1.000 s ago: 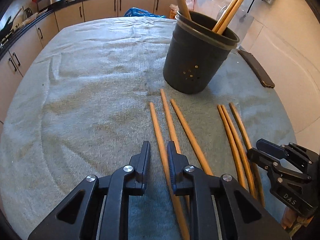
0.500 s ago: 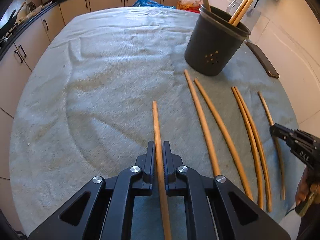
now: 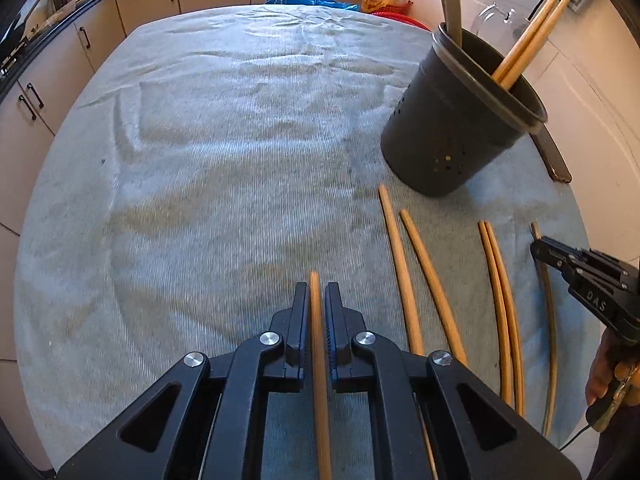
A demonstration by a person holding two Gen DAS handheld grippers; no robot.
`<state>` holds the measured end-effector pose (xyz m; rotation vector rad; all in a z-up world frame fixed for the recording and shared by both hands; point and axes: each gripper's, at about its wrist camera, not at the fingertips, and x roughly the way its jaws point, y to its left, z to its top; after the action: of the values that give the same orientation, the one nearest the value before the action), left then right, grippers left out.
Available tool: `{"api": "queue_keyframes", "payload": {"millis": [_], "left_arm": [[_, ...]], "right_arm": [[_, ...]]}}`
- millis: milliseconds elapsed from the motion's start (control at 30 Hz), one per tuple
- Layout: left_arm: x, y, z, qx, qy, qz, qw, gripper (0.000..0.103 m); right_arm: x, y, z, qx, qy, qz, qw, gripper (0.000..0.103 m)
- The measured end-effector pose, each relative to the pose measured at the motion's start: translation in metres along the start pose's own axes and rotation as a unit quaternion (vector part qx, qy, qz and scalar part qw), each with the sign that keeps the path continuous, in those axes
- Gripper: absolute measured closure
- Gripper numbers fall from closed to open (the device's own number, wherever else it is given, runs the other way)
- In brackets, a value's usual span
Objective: Organize utensils
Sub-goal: 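Lift both held chopsticks upright and carry them toward the grey cup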
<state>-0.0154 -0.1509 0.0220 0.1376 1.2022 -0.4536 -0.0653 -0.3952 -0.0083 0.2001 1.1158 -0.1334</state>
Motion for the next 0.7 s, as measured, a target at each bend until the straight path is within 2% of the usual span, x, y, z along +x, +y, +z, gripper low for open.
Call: {"api": "queue_keyframes", "payload": {"millis": [233, 300, 367, 500, 700], "left_arm": [[-0.002, -0.008, -0.003, 0.029, -0.009, 0.0, 0.9995, 0.091], [-0.003, -0.009, -0.003, 0.035, -0.011, 0.008, 0.9993, 0.098], [-0.008, -0.008, -0.004, 0.023, -0.019, 0.005, 0.9995, 0.098], [-0.047, -0.006, -0.012, 0.013, -0.074, 0.0, 0.9972, 0.098], [-0.131, -0.015, -0.043, 0.019, -0.176, 0.0, 0.9841, 0.098]], "right_arm": [[0.005, 0.005, 0.011, -0.009, -0.003, -0.013, 1.0, 0.094], [0.002, 0.006, 0.008, -0.007, -0.01, -0.005, 1.0, 0.095], [-0.007, 0.004, 0.005, 0.007, -0.026, 0.011, 1.0, 0.095], [-0.046, 0.003, 0.001, 0.012, -0.079, 0.03, 0.996, 0.096], [-0.12, 0.008, -0.018, 0.001, -0.172, 0.035, 0.985, 0.095]]}}
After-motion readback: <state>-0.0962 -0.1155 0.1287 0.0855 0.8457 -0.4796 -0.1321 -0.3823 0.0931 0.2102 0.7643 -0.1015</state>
